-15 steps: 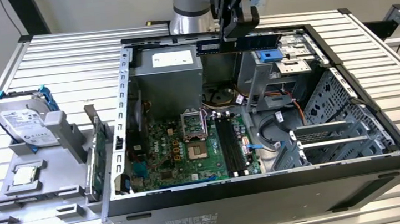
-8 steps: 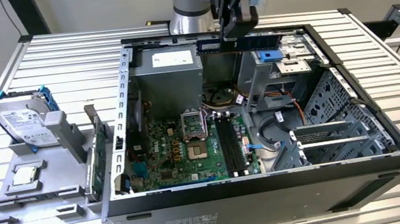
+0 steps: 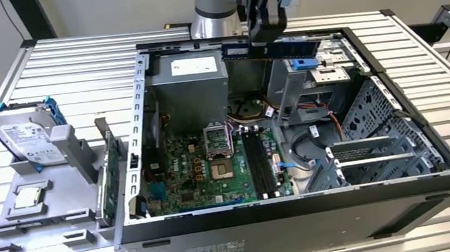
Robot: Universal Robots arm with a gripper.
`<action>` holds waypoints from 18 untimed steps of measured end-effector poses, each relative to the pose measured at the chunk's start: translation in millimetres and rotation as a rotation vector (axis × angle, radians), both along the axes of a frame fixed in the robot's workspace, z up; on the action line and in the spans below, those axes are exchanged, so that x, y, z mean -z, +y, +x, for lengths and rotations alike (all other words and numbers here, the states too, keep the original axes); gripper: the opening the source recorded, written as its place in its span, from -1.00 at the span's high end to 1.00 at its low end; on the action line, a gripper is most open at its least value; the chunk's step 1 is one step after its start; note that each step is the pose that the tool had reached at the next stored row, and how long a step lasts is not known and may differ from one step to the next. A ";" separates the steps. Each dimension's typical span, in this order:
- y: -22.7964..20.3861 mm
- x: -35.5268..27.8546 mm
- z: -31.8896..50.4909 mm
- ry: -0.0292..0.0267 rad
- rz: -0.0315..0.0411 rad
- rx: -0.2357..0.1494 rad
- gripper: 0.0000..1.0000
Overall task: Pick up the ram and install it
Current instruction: 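Insert the ram into the slot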
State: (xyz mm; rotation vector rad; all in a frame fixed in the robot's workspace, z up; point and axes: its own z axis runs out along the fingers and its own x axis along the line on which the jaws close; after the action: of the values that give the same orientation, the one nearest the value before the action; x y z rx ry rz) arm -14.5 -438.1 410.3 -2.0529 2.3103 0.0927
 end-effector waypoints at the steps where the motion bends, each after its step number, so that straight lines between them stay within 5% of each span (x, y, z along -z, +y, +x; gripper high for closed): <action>1: -0.2 0.0 0.0 0.0000 0.0001 0.009 1.00; 18: -0.3 0.0 0.0 0.0000 0.0001 0.178 1.00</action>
State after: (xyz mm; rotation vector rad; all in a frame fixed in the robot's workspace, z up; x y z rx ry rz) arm -14.6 -438.4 410.2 -1.8370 2.4791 0.0856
